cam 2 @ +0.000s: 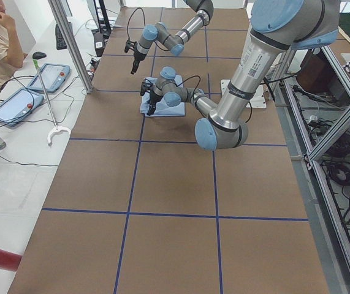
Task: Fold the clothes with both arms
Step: 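Raise the right gripper away from the shirt while the left gripper lifts off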
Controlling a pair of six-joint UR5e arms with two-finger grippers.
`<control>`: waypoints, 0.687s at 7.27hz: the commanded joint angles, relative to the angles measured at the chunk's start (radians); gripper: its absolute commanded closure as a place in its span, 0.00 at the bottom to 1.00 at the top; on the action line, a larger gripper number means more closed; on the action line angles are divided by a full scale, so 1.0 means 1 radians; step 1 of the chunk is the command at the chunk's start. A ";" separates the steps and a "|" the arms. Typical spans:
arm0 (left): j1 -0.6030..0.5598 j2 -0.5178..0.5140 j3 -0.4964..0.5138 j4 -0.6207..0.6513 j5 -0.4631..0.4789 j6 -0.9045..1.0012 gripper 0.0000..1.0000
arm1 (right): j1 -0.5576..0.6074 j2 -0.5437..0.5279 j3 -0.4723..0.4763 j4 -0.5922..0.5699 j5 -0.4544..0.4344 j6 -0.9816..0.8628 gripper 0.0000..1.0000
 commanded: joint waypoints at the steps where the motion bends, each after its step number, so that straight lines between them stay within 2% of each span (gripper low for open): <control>1: -0.082 -0.057 0.142 -0.059 -0.001 0.047 0.00 | 0.000 0.000 0.000 0.002 0.000 0.000 0.00; 2: -0.113 -0.057 0.187 -0.081 0.001 0.090 0.00 | -0.002 0.000 0.000 0.002 0.000 0.000 0.00; 3: -0.136 -0.057 0.186 -0.086 -0.002 0.118 0.00 | -0.003 -0.003 0.014 0.002 0.000 0.009 0.00; 4: -0.155 -0.059 0.157 -0.130 -0.016 0.127 0.00 | -0.015 -0.005 0.029 0.000 0.002 0.098 0.00; 5: -0.176 -0.054 0.113 -0.147 -0.123 0.142 0.00 | -0.047 0.001 0.043 -0.002 0.000 0.212 0.00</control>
